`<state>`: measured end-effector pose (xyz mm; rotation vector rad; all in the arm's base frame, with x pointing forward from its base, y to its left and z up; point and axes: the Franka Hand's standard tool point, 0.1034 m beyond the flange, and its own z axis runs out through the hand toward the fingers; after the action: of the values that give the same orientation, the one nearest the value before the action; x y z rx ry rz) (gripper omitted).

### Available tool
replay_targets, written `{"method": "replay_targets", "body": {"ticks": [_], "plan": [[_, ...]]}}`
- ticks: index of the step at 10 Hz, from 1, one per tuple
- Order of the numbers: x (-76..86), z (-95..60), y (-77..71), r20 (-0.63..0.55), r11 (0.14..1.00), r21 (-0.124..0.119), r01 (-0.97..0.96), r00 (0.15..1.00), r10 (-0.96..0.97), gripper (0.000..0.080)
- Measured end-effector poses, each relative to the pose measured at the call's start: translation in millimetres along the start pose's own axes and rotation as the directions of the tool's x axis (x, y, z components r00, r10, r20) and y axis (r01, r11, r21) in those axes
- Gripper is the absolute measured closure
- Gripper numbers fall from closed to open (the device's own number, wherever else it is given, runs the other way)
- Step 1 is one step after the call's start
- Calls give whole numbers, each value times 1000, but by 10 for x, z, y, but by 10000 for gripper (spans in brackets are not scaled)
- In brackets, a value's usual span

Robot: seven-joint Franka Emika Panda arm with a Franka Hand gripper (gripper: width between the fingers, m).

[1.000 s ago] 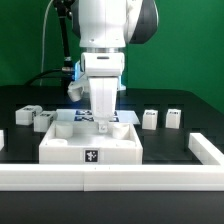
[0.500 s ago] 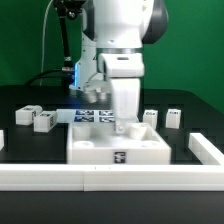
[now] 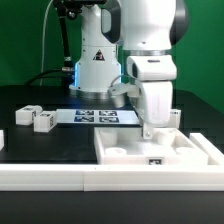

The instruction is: Assemble one leg

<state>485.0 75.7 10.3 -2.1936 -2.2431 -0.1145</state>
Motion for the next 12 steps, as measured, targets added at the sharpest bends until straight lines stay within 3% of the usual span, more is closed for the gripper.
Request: {"method": "replay_targets", "body": {"ticks": [2,5,6,7,9,12], "plan": [[111,8,49,-1,999,0,-43,999,43,738],[111,10,46,0,999,1,-45,999,45,738],[108,10,45,0,999,1,-46,999,46,532],[108,11,45,0,999,1,-46,999,46,532],[107,11,44,1,999,1,-46,999,46,210],[105,11,43,1,999,1,-46,999,46,161]]}}
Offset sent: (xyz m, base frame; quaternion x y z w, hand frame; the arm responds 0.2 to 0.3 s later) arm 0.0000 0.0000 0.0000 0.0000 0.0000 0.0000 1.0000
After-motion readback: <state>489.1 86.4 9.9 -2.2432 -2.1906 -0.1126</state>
